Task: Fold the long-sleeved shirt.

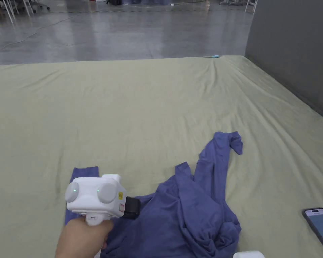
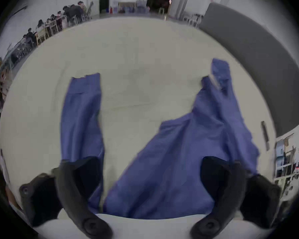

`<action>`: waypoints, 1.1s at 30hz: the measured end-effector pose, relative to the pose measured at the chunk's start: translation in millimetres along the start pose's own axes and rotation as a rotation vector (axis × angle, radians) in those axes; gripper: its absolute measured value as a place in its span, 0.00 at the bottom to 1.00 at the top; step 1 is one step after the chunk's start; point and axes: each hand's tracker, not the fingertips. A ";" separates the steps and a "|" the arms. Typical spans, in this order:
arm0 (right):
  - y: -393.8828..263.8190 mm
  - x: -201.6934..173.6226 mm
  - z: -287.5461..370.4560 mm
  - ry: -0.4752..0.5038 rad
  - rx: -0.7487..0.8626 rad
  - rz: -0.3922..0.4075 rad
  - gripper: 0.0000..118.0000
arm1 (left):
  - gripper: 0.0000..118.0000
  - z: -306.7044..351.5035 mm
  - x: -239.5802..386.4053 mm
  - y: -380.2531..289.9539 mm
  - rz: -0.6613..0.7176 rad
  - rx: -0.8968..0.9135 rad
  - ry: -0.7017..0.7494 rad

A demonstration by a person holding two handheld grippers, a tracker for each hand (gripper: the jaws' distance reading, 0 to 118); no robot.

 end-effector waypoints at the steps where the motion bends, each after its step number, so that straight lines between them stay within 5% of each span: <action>1: 0.3 6.0 1.0 -0.015 0.006 -0.005 0.00 | 0.86 -14.7 -1.2 1.3 -0.037 -0.055 0.049; 2: 3.0 12.1 2.7 -0.026 0.012 -0.017 0.00 | 0.61 -13.0 7.2 -9.4 -0.085 -0.074 0.109; 3: 6.5 17.6 3.8 -0.031 0.017 -0.032 0.00 | 0.50 -2.9 5.7 -12.0 -0.088 0.000 0.026; 5: 20.3 30.0 4.2 -0.044 0.028 -0.060 0.00 | 0.49 11.7 -0.2 -10.1 -0.086 -0.012 0.019; 6: 29.1 33.3 2.3 -0.056 0.029 -0.062 0.00 | 0.39 10.5 0.4 -7.5 -0.104 -0.001 0.025; 8: 58.4 37.4 -2.7 -0.099 0.049 -0.054 0.00 | 0.00 18.7 -8.8 -6.8 -0.052 0.044 -0.040; 10: 93.7 42.0 -10.3 -0.106 0.101 -0.081 0.01 | 0.00 36.5 -5.0 -11.8 -0.035 0.032 -0.087; 13: 156.0 49.7 -44.3 -0.097 0.098 -0.103 0.99 | 0.00 46.8 1.3 -19.6 -0.027 0.044 -0.113; 19: 223.4 41.2 -132.8 -0.144 -0.095 -0.169 0.97 | 0.00 53.7 10.5 -26.3 -0.011 0.034 -0.126; 20: 223.7 37.5 -147.5 -0.159 -0.141 -0.157 0.90 | 0.00 53.3 12.3 -28.5 -0.005 0.028 -0.130; 21: 218.8 34.2 -156.9 -0.174 -0.163 -0.145 0.80 | 0.00 53.3 13.9 -30.8 -0.001 0.026 -0.133; 23: 210.3 32.2 -167.6 -0.236 -0.160 -0.118 0.41 | 0.00 49.3 8.7 -27.0 0.003 0.025 -0.133; 24: 208.3 31.5 -162.9 -0.304 -0.121 -0.086 0.39 | 0.00 49.1 9.3 -28.8 0.006 0.023 -0.130; 25: 201.9 28.0 -150.9 -0.234 -0.104 -0.107 0.31 | 0.00 48.9 9.5 -30.9 0.009 0.020 -0.130; 26: 200.8 28.1 -143.0 -0.228 -0.096 -0.110 0.04 | 0.00 48.0 3.1 -30.2 0.015 0.018 -0.136; 29: 200.2 32.3 -101.6 -0.140 -0.027 -0.166 0.04 | 0.00 52.2 -1.8 -32.2 0.054 0.021 -0.152; 33: 194.6 36.0 -32.3 -0.038 0.061 -0.113 0.04 | 0.00 74.4 -25.2 -24.8 0.162 0.075 -0.242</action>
